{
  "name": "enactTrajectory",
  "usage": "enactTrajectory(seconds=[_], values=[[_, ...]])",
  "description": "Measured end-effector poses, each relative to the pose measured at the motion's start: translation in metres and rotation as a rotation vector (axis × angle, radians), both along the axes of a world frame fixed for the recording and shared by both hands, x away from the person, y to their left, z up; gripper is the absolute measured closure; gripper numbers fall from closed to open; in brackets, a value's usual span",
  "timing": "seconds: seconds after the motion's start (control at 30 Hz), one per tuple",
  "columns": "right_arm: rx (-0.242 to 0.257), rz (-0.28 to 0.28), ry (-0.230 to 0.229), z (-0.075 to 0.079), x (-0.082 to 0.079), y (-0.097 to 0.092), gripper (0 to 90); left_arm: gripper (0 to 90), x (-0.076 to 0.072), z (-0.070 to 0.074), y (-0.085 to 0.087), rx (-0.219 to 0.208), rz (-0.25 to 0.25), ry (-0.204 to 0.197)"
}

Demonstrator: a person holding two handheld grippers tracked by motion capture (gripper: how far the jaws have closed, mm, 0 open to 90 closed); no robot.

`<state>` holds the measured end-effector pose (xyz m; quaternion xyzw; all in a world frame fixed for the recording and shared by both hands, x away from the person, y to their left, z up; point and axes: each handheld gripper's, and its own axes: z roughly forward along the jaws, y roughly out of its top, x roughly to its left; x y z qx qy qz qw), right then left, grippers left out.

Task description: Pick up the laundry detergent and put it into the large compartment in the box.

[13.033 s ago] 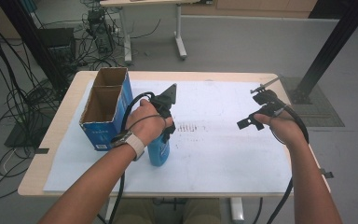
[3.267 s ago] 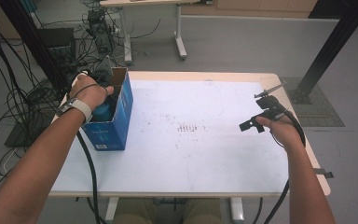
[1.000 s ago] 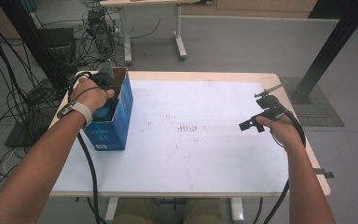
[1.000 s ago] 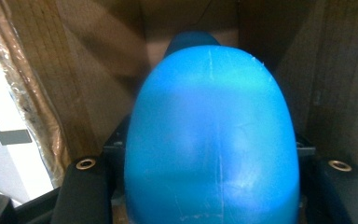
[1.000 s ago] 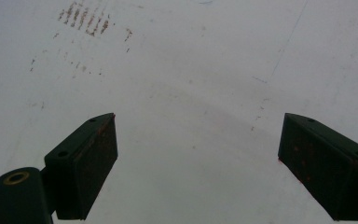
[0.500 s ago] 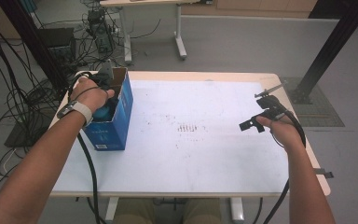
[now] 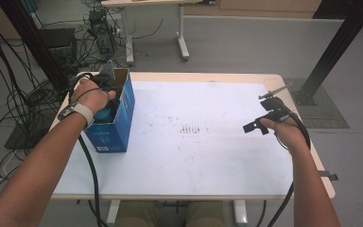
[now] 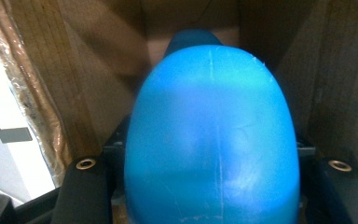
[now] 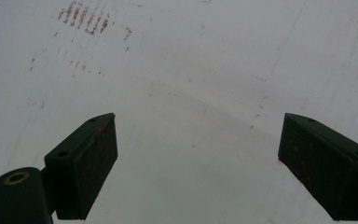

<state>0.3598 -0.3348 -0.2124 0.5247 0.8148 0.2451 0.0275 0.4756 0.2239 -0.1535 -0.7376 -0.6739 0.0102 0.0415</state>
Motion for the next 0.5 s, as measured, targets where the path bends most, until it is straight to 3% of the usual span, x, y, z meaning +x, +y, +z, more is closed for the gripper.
enactTrajectory(seconds=[0.5], values=[[-0.001,0.005,0.000,-0.0010,0.0009,0.0010,11.6,39.4,0.0001,0.0000,-0.0002,0.000,-0.001,0.001]])
